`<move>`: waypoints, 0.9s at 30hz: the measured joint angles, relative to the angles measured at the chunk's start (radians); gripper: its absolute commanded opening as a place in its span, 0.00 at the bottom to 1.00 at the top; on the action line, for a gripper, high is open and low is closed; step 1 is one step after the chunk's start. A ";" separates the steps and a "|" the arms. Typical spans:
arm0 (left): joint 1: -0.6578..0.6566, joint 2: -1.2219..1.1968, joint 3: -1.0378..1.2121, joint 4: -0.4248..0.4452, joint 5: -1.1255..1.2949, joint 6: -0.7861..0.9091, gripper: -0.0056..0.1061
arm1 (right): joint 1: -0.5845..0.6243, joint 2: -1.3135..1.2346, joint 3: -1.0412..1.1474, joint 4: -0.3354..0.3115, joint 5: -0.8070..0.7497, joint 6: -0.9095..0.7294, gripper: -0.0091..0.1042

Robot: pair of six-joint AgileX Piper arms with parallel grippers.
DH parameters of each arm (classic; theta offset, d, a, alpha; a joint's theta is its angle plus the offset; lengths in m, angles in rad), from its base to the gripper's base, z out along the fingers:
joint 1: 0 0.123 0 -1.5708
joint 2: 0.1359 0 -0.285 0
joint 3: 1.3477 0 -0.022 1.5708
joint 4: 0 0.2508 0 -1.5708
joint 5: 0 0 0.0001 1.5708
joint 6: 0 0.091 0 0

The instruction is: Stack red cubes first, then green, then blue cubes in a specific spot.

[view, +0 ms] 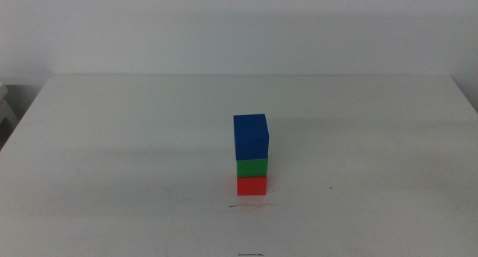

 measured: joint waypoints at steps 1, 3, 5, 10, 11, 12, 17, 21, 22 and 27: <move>0.000 -0.035 0.035 0.000 -0.019 0.000 0.87 | -0.023 -0.029 0.031 0.007 -0.021 0.000 0.76; 0.000 -0.086 0.079 0.000 -0.060 0.000 0.87 | -0.060 -0.088 0.086 0.007 -0.052 0.000 0.76; 0.000 -0.136 0.133 0.000 -0.106 0.000 0.87 | -0.087 -0.153 0.140 0.007 -0.077 0.000 0.76; 0.000 -0.207 0.257 -0.018 -0.238 0.000 0.87 | -0.147 -0.316 0.258 0.007 -0.106 0.000 0.76; 0.000 -0.208 0.284 -0.026 -0.272 0.000 0.87 | -0.160 -0.337 0.279 0.007 -0.108 0.000 0.76; 0.000 -0.209 0.306 -0.034 -0.306 0.000 0.87 | -0.173 -0.359 0.299 0.007 -0.109 0.000 0.76; 0.000 -0.209 0.424 -0.070 -0.452 0.000 0.87 | -0.233 -0.407 0.386 0.007 -0.117 0.000 0.76; 0.000 -0.209 0.499 -0.070 -0.527 0.000 0.87 | -0.254 -0.407 0.457 0.007 -0.143 0.000 0.76; 0.000 -0.209 0.517 -0.070 -0.540 0.000 0.87 | -0.255 -0.407 0.474 0.007 -0.151 0.000 0.76; 0.000 -0.209 0.565 -0.070 -0.548 0.000 0.87 | -0.255 -0.407 0.538 0.007 -0.157 0.000 0.76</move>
